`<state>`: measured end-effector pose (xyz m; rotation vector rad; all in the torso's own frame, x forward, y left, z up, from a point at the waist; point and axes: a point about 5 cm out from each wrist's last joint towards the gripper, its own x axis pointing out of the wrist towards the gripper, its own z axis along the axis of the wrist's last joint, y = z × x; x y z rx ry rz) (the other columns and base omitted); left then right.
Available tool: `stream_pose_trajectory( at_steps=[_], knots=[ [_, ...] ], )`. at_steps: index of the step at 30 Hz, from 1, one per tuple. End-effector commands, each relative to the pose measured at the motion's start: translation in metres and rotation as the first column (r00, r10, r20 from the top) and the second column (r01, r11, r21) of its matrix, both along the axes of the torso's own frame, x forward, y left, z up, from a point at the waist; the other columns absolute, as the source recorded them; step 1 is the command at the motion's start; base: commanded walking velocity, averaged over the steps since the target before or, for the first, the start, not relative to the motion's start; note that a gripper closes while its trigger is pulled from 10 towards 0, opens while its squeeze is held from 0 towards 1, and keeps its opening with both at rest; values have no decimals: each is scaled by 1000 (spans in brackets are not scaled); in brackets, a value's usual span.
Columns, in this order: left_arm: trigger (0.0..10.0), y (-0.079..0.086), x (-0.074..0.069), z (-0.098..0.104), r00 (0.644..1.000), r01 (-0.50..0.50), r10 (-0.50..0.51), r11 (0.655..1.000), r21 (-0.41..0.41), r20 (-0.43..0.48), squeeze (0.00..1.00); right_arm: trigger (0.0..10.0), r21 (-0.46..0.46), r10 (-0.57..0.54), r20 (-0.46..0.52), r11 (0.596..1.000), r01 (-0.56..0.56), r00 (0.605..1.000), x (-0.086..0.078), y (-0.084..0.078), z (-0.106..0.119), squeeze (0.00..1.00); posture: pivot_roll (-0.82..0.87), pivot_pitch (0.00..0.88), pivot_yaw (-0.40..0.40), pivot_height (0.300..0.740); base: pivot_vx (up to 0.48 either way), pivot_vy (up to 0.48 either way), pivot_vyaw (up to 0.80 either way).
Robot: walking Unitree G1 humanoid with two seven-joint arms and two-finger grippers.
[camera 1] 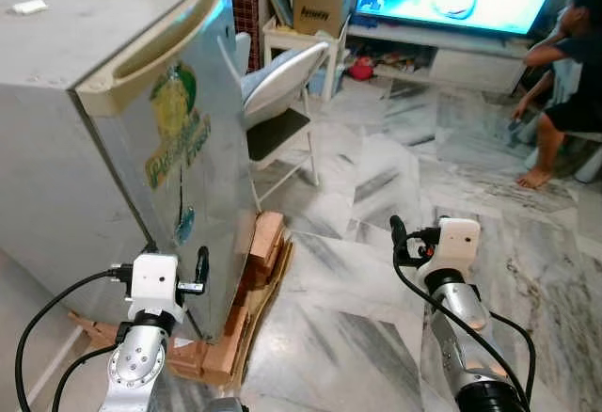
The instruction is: Restocking fridge
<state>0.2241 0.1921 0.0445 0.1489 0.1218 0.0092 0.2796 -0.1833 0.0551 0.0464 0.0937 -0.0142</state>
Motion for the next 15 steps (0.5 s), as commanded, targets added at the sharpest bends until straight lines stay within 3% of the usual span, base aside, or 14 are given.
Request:
stream_pose_trajectory(
  at_steps=[1, 13, 15],
  knots=[
    [10000, 2, 0, 3, 1000, 1, -1, 1000, -1, 7, 0, 10000, -4, 2, 2, 1000, -2, 1000, 2, -1, 2, 0, 57, 0, -44, 740, 0, 424, 0],
    [10000, 1, 4, 5, 1000, 12, -12, 1000, 0, 10, 0, 10000, -9, 3, 2, 1000, -3, 1000, 4, -1, 2, 0, 56, 0, -44, 740, 0, 475, 0],
    [10000, 0, 5, 5, 1000, 26, -26, 999, 19, 11, 0, 10000, -9, 3, 2, 1000, -3, 1000, 4, -1, 2, 0, 56, 0, -45, 740, 0, 0, 0]
  ],
)
